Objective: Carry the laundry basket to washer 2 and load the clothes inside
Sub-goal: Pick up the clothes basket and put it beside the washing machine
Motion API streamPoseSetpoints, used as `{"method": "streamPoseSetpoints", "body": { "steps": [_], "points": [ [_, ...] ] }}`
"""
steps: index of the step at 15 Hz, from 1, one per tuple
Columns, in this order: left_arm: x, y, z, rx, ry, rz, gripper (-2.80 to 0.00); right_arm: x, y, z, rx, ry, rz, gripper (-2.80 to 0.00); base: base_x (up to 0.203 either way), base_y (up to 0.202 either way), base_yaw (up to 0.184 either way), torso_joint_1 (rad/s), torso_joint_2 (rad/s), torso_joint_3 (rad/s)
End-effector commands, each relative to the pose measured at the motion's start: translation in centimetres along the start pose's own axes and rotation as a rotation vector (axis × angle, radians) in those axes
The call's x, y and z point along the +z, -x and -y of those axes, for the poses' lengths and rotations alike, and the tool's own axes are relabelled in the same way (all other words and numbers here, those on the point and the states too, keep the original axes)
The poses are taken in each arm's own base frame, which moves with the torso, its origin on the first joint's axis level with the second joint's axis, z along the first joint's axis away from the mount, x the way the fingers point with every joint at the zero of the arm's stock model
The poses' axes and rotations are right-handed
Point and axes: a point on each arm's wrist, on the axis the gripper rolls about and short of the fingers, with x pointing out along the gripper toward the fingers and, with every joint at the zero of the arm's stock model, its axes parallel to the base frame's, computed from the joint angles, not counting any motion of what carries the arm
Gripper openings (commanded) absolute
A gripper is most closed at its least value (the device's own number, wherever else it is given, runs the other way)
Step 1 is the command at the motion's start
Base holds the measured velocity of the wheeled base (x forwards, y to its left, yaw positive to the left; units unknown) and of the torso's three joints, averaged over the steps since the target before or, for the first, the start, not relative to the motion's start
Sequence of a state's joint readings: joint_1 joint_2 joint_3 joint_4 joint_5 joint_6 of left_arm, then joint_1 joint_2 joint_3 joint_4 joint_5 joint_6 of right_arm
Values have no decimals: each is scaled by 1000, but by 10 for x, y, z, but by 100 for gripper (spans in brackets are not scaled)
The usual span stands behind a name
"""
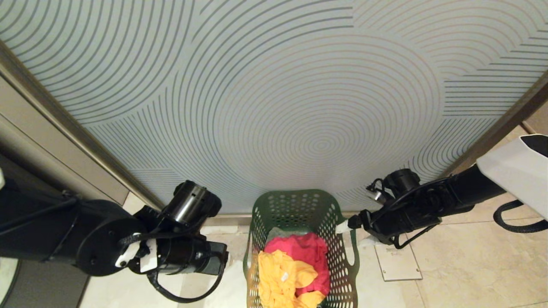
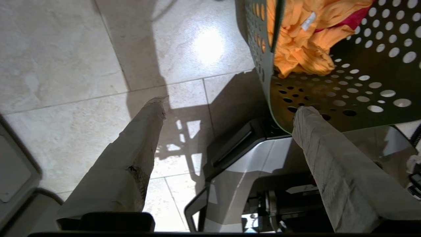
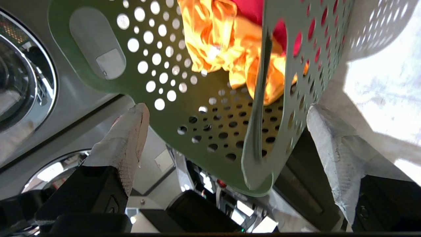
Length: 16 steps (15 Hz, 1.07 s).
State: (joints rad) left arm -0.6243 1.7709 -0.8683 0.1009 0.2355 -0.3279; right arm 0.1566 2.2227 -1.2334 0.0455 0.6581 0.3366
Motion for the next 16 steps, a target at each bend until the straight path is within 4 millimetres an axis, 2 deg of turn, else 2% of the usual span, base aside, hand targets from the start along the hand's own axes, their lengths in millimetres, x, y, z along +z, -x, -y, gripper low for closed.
{"method": "streamPoseSetpoints", "body": {
  "steps": [1,8,12,16],
  "points": [
    [-6,-3,11,-17,6,-15,0,5,-5,2,4,-2,3,0,0,0,0,0,0,0],
    [-19,-27,50,-69,34,-24,0,12,-6,1,3,9,21,0,0,0,0,0,0,0],
    [-21,-46,60,-62,25,-16,0,18,-6,-2,11,16,38,0,0,0,0,0,0,0],
    [-24,-65,67,-64,25,-3,0,25,-17,-2,14,31,38,0,0,0,0,0,0,0]
  ]
}}
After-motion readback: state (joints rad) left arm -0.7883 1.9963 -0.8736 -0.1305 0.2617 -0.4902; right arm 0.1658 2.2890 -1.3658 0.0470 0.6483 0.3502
